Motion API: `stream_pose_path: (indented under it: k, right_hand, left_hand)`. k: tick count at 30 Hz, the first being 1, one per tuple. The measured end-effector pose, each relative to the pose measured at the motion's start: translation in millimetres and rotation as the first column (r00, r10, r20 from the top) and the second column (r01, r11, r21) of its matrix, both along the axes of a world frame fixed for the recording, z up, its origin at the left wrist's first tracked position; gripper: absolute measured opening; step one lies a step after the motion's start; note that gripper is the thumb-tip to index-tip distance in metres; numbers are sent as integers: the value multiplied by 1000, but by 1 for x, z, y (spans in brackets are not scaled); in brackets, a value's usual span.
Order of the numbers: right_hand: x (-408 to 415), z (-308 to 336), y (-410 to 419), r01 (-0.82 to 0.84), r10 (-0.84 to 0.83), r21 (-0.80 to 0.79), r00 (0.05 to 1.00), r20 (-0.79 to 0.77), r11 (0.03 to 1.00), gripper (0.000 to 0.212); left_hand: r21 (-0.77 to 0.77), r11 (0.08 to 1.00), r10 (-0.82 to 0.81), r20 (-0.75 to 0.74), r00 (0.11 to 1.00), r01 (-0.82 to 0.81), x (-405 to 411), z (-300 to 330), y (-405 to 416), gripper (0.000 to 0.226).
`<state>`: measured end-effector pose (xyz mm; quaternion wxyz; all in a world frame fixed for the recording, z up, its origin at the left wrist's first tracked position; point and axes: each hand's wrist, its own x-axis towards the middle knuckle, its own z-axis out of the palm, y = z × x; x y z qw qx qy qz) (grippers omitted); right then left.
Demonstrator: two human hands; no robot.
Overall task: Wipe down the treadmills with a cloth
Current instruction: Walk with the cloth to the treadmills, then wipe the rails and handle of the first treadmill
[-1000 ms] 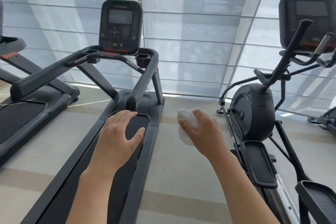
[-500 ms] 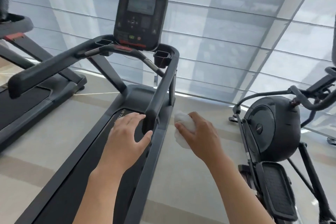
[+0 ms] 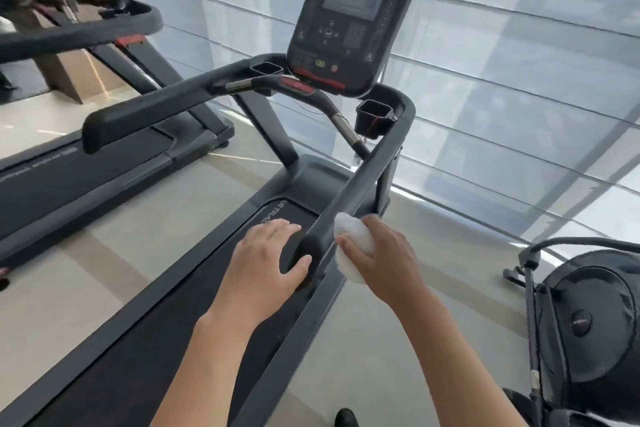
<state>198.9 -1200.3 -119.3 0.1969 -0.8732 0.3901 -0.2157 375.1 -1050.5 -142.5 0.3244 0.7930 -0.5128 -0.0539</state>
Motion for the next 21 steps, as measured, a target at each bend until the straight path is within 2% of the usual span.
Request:
stream_pose_path:
  k: [12, 16, 21]
  right_hand:
    - [44, -37, -126, -299, 301, 56, 953, -24, 953, 34]
    - [68, -44, -162, -281, 283, 57, 958, -41, 958, 38]
    - [90, -59, -186, -206, 210, 106, 977, -35, 973, 23]
  left_hand:
    - [152, 956, 263, -60, 963, -252, -41, -36, -69, 58]
    - [196, 937, 308, -80, 948, -288, -36, -51, -79, 58]
    - [178, 941, 313, -132, 940, -289, -25, -62, -88, 59]
